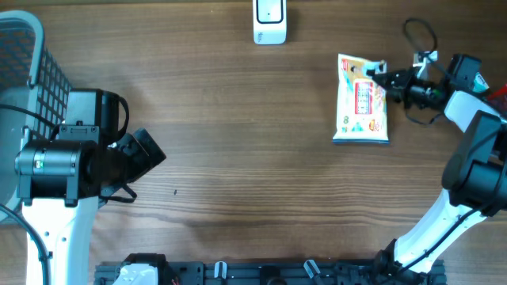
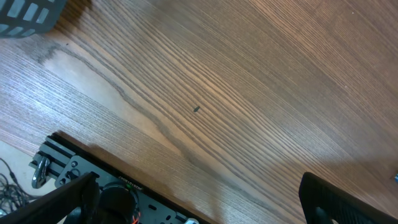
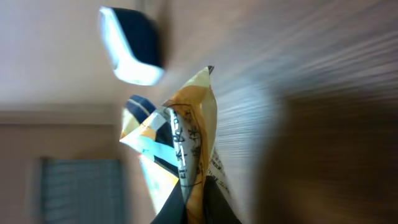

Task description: Scan the item barcode

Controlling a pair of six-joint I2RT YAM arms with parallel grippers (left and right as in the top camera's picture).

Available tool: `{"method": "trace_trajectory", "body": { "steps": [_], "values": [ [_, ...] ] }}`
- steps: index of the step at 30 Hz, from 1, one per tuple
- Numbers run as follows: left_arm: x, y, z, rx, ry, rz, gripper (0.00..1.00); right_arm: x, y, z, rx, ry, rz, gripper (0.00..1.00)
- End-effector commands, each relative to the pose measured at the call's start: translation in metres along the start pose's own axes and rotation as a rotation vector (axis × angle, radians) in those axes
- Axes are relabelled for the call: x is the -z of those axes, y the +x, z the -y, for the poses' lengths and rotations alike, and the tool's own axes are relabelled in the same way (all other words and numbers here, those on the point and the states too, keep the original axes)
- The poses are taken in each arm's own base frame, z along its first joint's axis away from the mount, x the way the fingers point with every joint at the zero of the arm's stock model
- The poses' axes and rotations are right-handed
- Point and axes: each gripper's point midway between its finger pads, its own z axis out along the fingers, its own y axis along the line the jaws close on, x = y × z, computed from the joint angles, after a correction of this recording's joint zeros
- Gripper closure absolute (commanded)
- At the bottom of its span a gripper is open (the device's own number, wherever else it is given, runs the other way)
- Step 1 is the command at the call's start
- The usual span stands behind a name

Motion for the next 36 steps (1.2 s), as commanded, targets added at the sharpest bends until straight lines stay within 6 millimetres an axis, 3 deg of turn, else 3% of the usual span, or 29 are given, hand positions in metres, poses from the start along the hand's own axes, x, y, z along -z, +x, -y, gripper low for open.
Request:
{"method": "trace_trajectory", "body": {
  "steps": [1, 8, 12, 14, 17, 21, 23, 26, 28, 31, 36],
  "values": [
    [0.000, -0.001, -0.001, 0.018, -0.003, 0.002, 0.00, -0.001, 0.015, -0.065, -0.126, -0.217, -0.130, 0.96],
    [0.000, -0.001, -0.001, 0.018, -0.003, 0.002, 0.00, -0.048, 0.052, -0.098, -0.239, -0.219, -0.279, 0.96],
    [0.000, -0.001, -0.001, 0.018, -0.003, 0.002, 0.00, -0.080, 0.053, -0.143, -0.189, -0.270, -0.270, 0.96],
    [0.000, -0.001, -0.001, 0.018, -0.003, 0.002, 0.00, -0.106, 0.032, -0.187, -0.111, -0.331, -0.083, 0.96],
    [0.000, -0.001, -0.001, 0.018, -0.003, 0.002, 0.00, -0.126, 0.017, -0.191, -0.167, -0.289, 0.085, 0.96],
    [0.000, -0.001, -0.001, 0.018, -0.003, 0.002, 0.00, -0.152, 0.014, -0.198, -0.182, -0.240, 0.281, 0.96],
    [0.000, -0.001, -0.001, 0.018, -0.003, 0.002, 0.00, -0.160, 0.009, -0.211, -0.192, -0.241, 0.456, 0.96],
    [0.000, -0.001, -0.001, 0.018, -0.003, 0.002, 0.00, -0.157, 0.003, -0.236, -0.152, -0.286, 0.675, 0.96],
    [0.000, -0.001, -0.001, 0.018, -0.003, 0.002, 0.00, -0.159, 0.002, -0.253, -0.098, -0.313, 0.754, 0.96],
    [0.000, -0.001, -0.001, 0.018, -0.003, 0.002, 0.00, -0.171, -0.002, -0.256, -0.058, -0.308, 0.773, 0.95],
    [0.000, -0.001, -0.001, 0.018, -0.003, 0.002, 0.00, -0.187, -0.034, -0.217, -0.088, -0.244, 0.886, 0.96]
  ]
}}
